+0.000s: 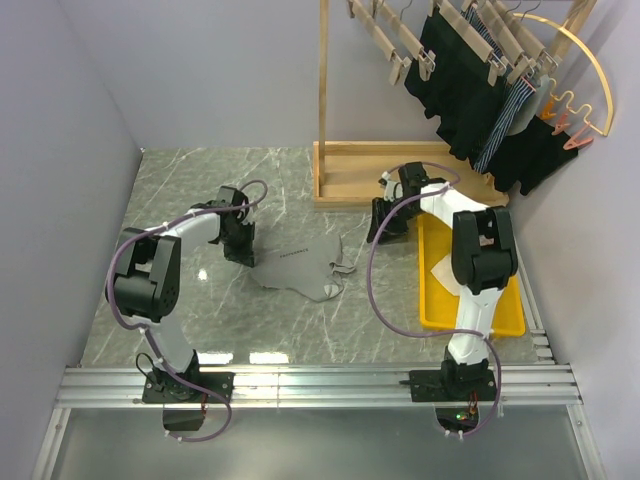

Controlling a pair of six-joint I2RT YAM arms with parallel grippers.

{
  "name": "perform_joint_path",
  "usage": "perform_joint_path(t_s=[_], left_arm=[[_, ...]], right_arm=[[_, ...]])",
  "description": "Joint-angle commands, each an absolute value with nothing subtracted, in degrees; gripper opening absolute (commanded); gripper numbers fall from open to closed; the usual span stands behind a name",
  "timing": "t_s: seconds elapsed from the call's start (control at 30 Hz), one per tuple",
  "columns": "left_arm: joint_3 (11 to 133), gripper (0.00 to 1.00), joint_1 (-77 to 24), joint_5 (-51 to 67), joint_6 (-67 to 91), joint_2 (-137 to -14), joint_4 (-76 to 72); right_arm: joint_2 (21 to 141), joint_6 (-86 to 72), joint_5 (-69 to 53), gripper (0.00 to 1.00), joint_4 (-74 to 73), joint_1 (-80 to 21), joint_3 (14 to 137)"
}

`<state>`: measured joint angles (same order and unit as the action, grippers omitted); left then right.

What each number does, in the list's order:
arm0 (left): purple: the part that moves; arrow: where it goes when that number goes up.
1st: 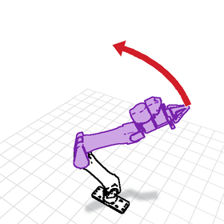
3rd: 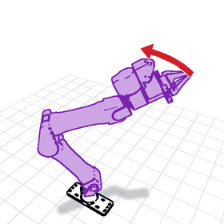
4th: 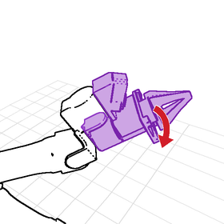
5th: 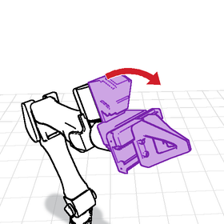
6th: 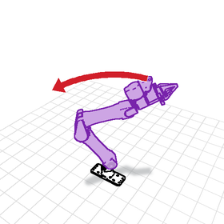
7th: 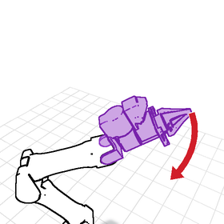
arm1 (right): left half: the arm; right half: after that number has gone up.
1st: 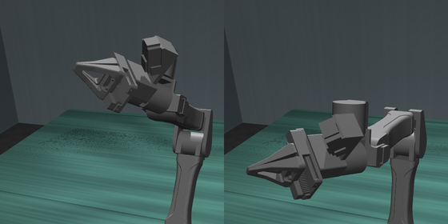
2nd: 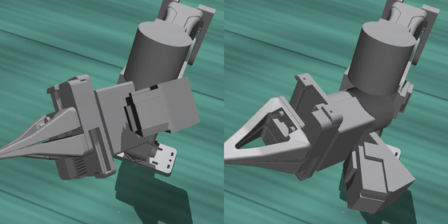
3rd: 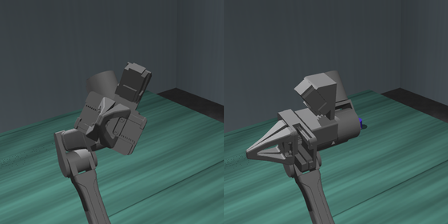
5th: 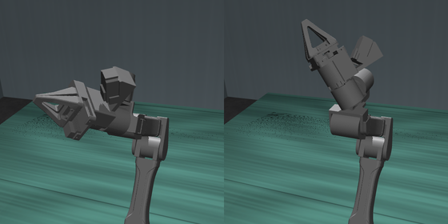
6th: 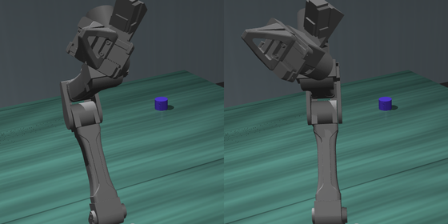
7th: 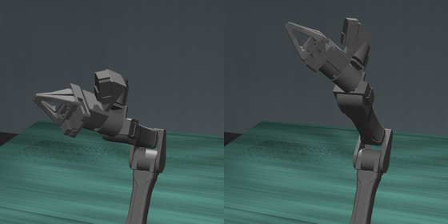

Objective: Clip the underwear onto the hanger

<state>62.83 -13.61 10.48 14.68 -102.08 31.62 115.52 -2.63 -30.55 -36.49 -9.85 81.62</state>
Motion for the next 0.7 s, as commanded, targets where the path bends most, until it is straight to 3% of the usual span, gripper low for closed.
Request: perform_joint_path(t_s=[0.0,0.37,0.67], left_arm=[[62.0,0.0,-14.0,9.4,12.1,-101.3,33.8],[62.8,0.0,-14.0,11.2,12.6,-101.9,33.3],[62.6,0.0,-13.6,12.3,13.1,-101.5,33.5]], right_arm=[[117.1,-6.3,-33.6,0.48,-32.3,-11.9,84.8],[127.9,-11.7,-35.0,0.46,-31.0,-15.6,95.8],[131.3,-10.4,-34.3,0.42,-34.7,-19.4,97.4]])
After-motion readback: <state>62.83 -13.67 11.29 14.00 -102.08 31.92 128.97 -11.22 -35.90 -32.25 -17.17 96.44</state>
